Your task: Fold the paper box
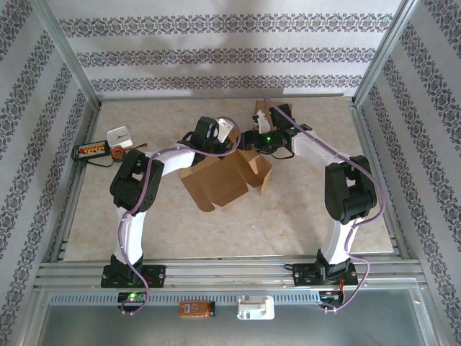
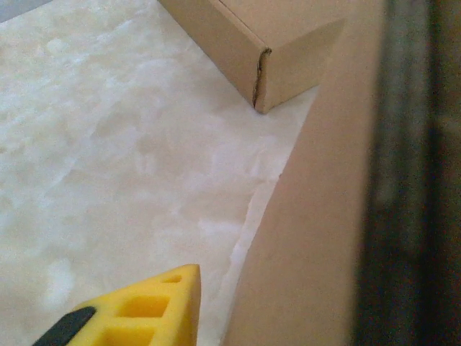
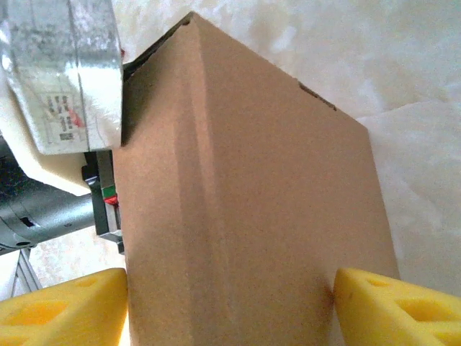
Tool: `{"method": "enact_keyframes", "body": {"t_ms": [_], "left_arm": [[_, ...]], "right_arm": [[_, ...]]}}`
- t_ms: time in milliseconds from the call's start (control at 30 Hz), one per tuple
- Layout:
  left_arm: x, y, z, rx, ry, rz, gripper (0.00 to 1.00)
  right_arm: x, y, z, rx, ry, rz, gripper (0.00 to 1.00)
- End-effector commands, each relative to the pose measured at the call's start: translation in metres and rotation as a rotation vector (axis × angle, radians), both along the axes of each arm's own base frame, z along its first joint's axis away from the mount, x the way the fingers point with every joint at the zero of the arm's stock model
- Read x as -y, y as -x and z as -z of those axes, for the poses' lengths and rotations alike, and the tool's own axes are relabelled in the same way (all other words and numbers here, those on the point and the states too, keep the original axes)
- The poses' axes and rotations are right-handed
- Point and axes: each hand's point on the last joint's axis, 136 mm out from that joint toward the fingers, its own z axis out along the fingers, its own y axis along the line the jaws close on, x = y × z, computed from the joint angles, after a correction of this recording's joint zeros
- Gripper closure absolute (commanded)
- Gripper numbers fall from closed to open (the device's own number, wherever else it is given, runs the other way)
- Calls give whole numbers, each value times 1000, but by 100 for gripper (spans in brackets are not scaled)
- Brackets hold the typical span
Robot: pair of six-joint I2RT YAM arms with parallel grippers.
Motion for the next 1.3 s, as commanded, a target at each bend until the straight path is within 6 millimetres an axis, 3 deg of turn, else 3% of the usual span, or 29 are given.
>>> {"method": "enact_keyframes", "body": {"t_ms": [0, 100, 233, 433, 600, 667, 767, 933, 1067, 1133, 1267], "left_arm": [[1, 1, 24, -73, -19, -26, 81], [-8, -5, 24, -64, -35, -90, 94], [-25, -3, 23, -61, -55, -203, 98], [-42, 29, 13, -100, 29, -316, 98], [-46, 61, 23, -130, 129, -328, 98], [-37, 66, 20, -120, 190, -280, 92], [-27, 65, 16, -90, 220, -218, 70], [-22, 53, 18, -14, 174, -171, 62], [-21, 43, 25, -77, 181, -180, 59], [-22, 43, 27, -77, 197, -193, 63], [-22, 42, 26, -77, 225, -203, 81]], "right_arm": [[-5, 1, -1, -2, -22, -36, 26], [-5, 1, -2, -6, -18, -28, 26], [-4, 1, -6, -15, -20, 3, 26], [-10, 5, -12, -4, -3, 29, 23], [-9, 10, 6, 21, 8, 48, 23], [-17, 17, 7, 17, -21, -6, 24], [-24, 23, 6, 30, -31, -70, 24], [-21, 21, 7, 23, -40, -100, 24], [-19, 18, 6, 21, -50, -114, 24], [-20, 18, 5, 21, -49, -121, 24], [-20, 17, 3, 23, -51, -122, 24]]}}
